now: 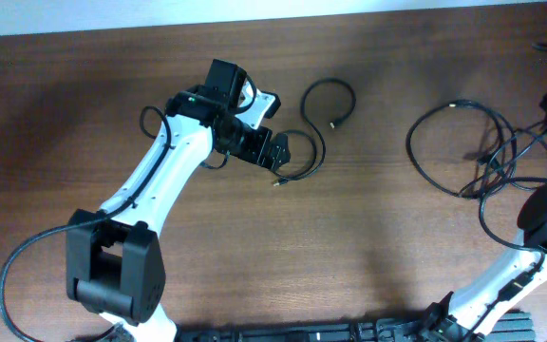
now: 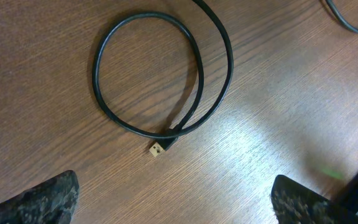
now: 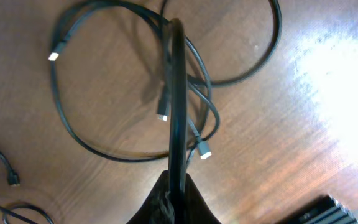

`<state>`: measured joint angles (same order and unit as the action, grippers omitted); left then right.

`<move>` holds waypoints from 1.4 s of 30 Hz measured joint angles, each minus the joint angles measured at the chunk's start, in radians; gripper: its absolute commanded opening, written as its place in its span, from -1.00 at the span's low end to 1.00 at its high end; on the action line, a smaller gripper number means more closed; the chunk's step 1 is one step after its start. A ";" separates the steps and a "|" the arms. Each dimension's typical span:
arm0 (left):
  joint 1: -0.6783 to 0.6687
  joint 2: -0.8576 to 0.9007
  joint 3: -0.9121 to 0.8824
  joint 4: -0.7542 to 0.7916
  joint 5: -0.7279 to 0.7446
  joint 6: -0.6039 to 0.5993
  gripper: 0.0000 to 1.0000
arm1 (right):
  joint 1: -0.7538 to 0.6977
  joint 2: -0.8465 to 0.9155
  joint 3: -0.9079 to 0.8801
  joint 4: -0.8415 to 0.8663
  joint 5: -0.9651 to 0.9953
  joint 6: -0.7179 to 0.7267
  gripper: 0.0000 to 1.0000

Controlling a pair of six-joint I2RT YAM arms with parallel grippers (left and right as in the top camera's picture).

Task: Untangle cables
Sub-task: 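Grasp another cable with the right gripper and move it right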

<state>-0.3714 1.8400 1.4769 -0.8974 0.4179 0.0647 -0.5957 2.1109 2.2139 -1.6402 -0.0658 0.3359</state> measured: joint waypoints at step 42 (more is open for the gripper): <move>0.184 0.000 -0.001 -0.108 -0.433 -0.316 0.98 | 0.643 -0.282 -0.196 0.458 -0.232 -0.080 -0.92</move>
<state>-0.1875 1.8400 1.4761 -1.0054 -0.0154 -0.2516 0.0475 1.8294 2.0174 -1.1820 -0.2974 0.2562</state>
